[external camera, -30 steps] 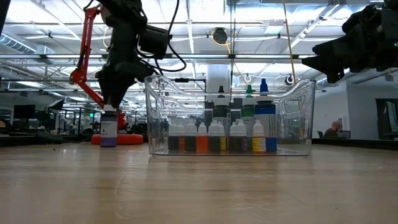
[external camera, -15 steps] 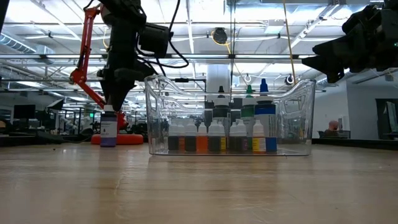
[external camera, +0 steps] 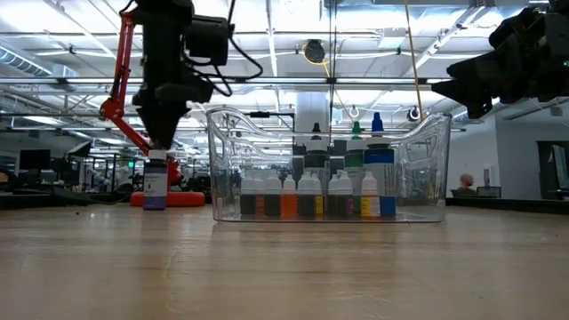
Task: Pick & Place food coloring
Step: Put the large purple food coloring bottle into the transparent bin
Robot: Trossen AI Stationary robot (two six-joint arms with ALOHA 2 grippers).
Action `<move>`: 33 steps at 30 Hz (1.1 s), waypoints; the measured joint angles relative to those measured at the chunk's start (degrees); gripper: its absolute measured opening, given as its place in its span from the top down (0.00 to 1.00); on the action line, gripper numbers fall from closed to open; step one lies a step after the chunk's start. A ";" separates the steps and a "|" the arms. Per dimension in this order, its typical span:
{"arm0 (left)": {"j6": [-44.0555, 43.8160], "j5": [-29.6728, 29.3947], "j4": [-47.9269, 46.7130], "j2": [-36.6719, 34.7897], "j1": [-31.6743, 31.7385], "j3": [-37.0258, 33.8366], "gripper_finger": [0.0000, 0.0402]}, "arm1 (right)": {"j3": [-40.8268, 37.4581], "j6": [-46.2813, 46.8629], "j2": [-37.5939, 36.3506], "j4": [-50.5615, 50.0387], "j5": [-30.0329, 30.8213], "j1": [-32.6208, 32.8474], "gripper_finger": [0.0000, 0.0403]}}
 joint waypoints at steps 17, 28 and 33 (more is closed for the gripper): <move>0.50 2.60 7.95 -3.28 2.70 -6.85 0.47 | -0.01 -0.01 0.01 -0.02 0.00 -0.01 0.48; 0.00 1.06 7.59 -3.28 3.02 -6.85 0.47 | 0.00 -0.02 0.01 -0.02 -0.01 -0.02 0.48; 0.25 1.06 7.81 -3.28 2.98 -6.85 0.47 | -0.01 -0.02 0.01 -0.02 -0.01 -0.01 0.48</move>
